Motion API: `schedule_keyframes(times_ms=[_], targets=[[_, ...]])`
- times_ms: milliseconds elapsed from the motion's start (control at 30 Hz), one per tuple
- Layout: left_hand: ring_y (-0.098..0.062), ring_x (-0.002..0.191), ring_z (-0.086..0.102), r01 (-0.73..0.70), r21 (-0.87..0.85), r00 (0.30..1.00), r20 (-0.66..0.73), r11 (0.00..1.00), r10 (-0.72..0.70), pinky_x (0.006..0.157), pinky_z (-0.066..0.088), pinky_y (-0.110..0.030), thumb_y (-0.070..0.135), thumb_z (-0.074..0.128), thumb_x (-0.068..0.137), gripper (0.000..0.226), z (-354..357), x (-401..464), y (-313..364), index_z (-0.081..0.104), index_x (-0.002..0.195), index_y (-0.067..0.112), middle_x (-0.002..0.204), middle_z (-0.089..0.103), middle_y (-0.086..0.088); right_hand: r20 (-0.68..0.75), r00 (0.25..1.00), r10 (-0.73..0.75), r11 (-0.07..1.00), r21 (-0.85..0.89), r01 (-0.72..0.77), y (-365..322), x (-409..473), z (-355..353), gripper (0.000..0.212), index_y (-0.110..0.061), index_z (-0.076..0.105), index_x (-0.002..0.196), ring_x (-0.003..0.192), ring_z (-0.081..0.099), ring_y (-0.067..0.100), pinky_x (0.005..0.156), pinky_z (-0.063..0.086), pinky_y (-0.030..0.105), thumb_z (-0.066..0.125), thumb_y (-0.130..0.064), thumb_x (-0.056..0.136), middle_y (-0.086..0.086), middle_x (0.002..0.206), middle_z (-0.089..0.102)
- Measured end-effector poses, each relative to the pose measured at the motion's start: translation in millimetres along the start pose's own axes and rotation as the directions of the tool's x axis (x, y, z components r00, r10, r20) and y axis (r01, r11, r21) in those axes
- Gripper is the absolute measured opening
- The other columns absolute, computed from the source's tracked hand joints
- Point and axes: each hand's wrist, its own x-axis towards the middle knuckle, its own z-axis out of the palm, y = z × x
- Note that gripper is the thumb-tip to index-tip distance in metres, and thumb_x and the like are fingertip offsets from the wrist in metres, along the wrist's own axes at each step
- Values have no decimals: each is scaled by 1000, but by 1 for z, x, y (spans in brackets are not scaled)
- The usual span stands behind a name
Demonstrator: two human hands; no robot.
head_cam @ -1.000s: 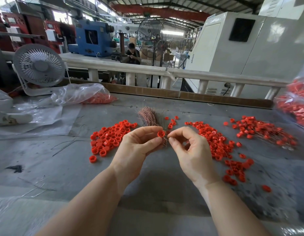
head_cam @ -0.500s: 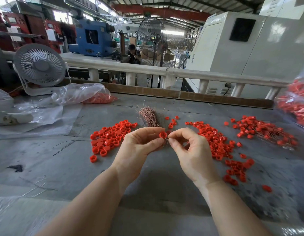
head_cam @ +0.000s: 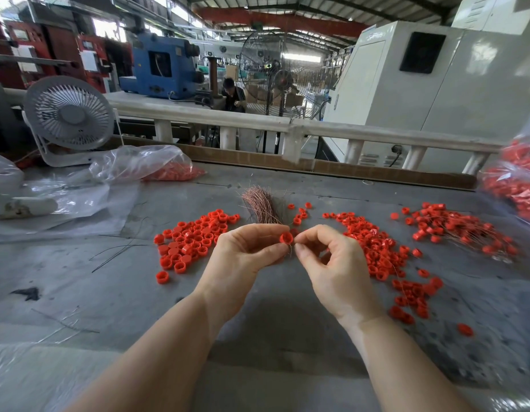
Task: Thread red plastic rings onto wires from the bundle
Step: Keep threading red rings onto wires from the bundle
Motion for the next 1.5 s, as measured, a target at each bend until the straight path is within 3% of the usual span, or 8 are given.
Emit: schedule_keyframes(times_ms=[300,433,533,700,833,1500], targets=[[-14,76,68,15,-5,1000,0,1000,-15,73,55,-20,-10,65,73,23,1,-1,1,71,87,8,79,73,-5,14,1000,22,999,-29,-21,-1,0,0,21,-20,64,70,59,52,-1,56,36,7,68,-1,78,-15,60,56],[-14,73,69,133,-186,991,30,974,-129,68,55,-19,6,66,64,19,1,1,3,75,80,9,79,73,-9,15,999,51,998,-37,-50,0,0,0,19,-20,64,71,57,51,3,56,37,11,67,-3,80,-14,60,56],[-14,73,70,189,-257,982,59,948,-180,66,55,-19,5,59,73,18,-1,2,4,76,77,8,80,73,-11,12,998,60,997,-40,-60,1,0,0,18,-20,64,72,57,50,4,58,41,19,67,-4,80,-13,62,57],[-14,72,70,186,-283,982,45,941,-181,64,55,-19,5,59,69,19,1,1,5,76,75,8,77,72,-11,15,997,73,997,-35,-73,2,1,1,20,-21,64,72,59,50,3,58,37,13,67,-4,80,-10,65,60],[-14,68,69,183,-293,982,18,938,-186,61,55,-18,-5,53,80,26,1,1,5,75,73,7,73,72,-11,2,998,67,997,-42,-67,1,0,1,17,-18,65,73,60,51,4,59,36,10,67,-3,80,-8,66,61],[-14,66,69,219,-324,974,21,920,-224,62,56,-19,-10,47,86,23,3,2,5,68,87,-1,73,71,-13,-9,998,55,998,-14,-55,1,0,0,18,-18,64,72,61,52,4,57,36,10,66,-2,79,-8,64,60]])
